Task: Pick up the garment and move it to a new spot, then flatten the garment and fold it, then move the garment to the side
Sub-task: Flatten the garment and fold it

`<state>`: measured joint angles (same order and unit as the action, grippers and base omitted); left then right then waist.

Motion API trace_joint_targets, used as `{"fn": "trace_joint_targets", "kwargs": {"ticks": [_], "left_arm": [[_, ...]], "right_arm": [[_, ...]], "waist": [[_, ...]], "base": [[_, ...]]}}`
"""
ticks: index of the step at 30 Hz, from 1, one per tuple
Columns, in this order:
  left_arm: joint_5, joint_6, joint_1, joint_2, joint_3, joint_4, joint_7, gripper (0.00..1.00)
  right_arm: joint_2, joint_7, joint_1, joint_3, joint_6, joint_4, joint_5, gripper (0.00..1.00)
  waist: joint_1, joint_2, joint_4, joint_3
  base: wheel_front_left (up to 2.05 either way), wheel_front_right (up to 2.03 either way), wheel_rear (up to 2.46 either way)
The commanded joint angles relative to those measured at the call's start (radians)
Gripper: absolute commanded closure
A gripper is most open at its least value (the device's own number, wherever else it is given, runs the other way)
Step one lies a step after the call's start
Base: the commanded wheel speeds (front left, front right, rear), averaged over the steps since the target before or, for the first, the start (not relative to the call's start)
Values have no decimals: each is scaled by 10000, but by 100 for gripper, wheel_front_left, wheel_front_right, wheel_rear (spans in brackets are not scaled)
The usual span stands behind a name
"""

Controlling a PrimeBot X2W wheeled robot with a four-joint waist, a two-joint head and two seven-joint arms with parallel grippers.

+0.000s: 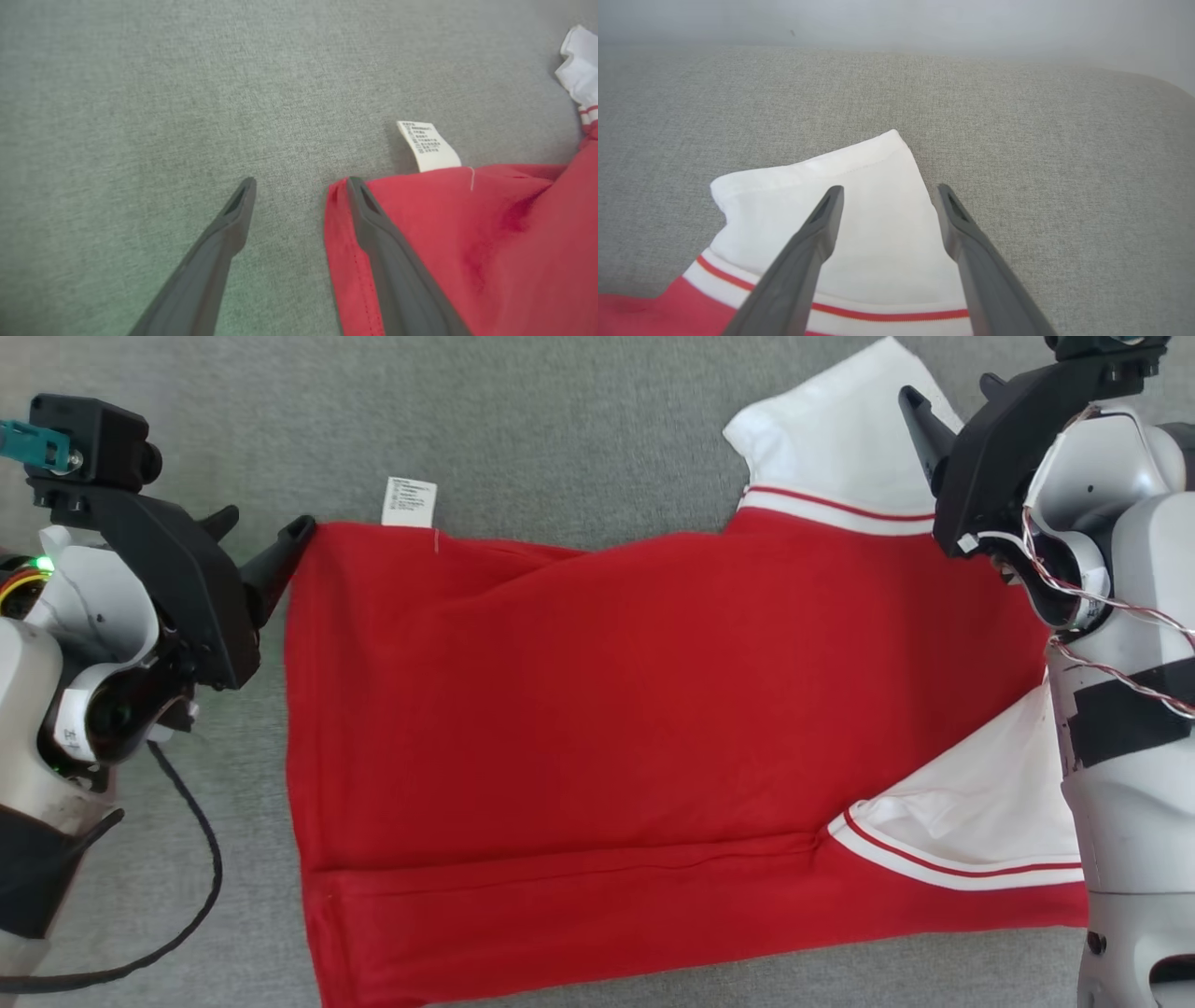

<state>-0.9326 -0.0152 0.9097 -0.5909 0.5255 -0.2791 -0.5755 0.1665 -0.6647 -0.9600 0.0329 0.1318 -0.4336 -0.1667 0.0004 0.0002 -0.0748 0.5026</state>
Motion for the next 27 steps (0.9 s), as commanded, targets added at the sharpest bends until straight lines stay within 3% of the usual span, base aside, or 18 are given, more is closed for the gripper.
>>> {"fn": "trace_joint_targets", "kwargs": {"ticks": [1,19,27], "left_arm": [[-50,-59,80,-92,12,76,-101,0],[-38,281,-377,-494,296,1302,-790,0],[567,600,-165,-538,625,826,-881,0]], "right_arm": [[19,172,-123,46,-20,-178,-60,0],[138,1046,-630,-147,-20,-1492,206,0],[40,1184,-1020,149,-20,-1844,234,0]], "waist": [[-4,-2,-212,282],[-4,-2,-103,258],[-4,-2,-233,539]], "base": [[0,0,0],[0,0,0],[0,0,0]]}}
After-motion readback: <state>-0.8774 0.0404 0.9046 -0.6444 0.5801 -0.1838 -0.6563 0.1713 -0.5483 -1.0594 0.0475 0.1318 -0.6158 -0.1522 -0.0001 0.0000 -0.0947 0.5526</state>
